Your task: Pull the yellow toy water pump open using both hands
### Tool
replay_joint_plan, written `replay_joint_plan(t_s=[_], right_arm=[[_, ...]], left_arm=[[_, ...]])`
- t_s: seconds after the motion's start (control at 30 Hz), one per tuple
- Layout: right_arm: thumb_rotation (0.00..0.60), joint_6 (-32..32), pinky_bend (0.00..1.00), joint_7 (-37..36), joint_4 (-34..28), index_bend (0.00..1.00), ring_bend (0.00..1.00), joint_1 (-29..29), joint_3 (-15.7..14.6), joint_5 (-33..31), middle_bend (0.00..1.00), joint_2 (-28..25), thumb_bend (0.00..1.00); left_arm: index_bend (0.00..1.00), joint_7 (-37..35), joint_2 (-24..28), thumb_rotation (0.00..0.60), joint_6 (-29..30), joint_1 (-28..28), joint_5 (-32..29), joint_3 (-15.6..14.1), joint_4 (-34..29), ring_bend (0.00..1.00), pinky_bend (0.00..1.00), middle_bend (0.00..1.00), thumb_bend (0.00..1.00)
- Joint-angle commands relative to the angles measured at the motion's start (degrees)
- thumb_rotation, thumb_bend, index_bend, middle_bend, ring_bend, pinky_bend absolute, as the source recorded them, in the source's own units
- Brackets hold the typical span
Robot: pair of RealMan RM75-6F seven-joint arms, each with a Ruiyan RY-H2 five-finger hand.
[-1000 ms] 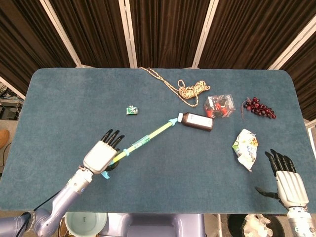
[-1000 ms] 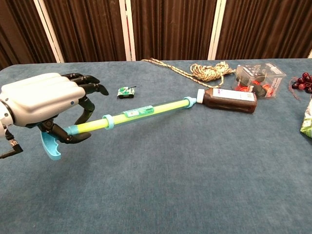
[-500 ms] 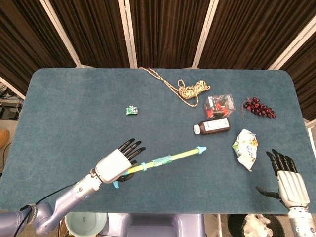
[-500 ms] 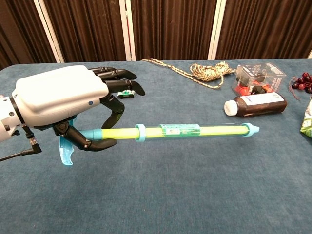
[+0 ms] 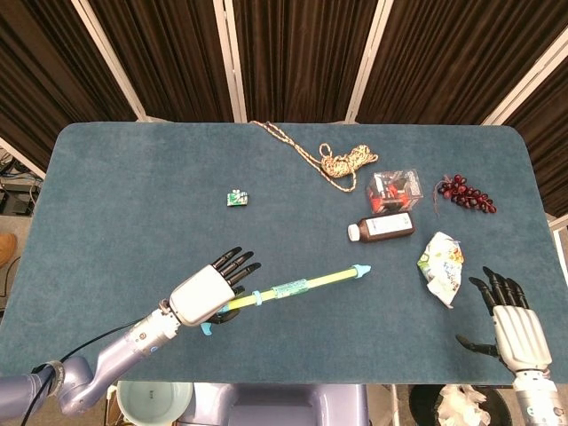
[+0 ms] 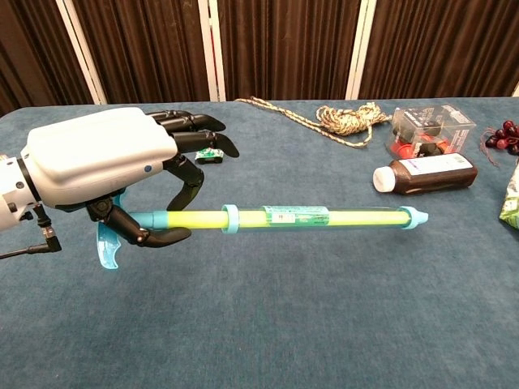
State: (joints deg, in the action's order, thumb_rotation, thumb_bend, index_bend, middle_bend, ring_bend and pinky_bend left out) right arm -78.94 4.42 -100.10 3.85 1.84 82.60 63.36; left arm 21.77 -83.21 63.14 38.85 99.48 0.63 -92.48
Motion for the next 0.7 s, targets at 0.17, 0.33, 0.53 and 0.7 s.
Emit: replay_joint_plan(t_s=[0.17,0.33,0.53,0.7], right_arm=[[0.600,4.4,0.00,6.5,-4.7,0.19,0.00,3.7,2.5,-4.5,0.00,3.2,0.19],[0.600,6.5,0.00,12.7,-7.9,0.25,0.00,6.6,4.4,-8.9,0.00,6.8,0.24],[0.600,6.6,0.00,17.5,-8.4,0.25,0.00,8.7,5.9,-12.9,0.00,11.3,0.24],[0.600,6.5,0.00,19.6,-8.2,0.23,0.00,9.9,6.9,-16.1,0.00,14.5,0.24]], left_arm=[[0.64,0.7,0.0,0.600,-0.5,0.6,-0.1,0.4,-1.0,0.02,0.10,0.11,0.39],[0.64,1.0,-0.2,0.600,-0.9,0.8,-1.0,0.9,-1.1,0.02,0.10,0.11,0.39],[0.64,0.4,-0.5,0.600,-0.9,1.1,-1.5,1.4,-0.8,0.02,0.10,0.11,0.39],[0.64,-0.3,-0.7,0.600,-0.9,1.2,-1.7,1.4,-0.6,0.02,0.10,0.11,0.39]])
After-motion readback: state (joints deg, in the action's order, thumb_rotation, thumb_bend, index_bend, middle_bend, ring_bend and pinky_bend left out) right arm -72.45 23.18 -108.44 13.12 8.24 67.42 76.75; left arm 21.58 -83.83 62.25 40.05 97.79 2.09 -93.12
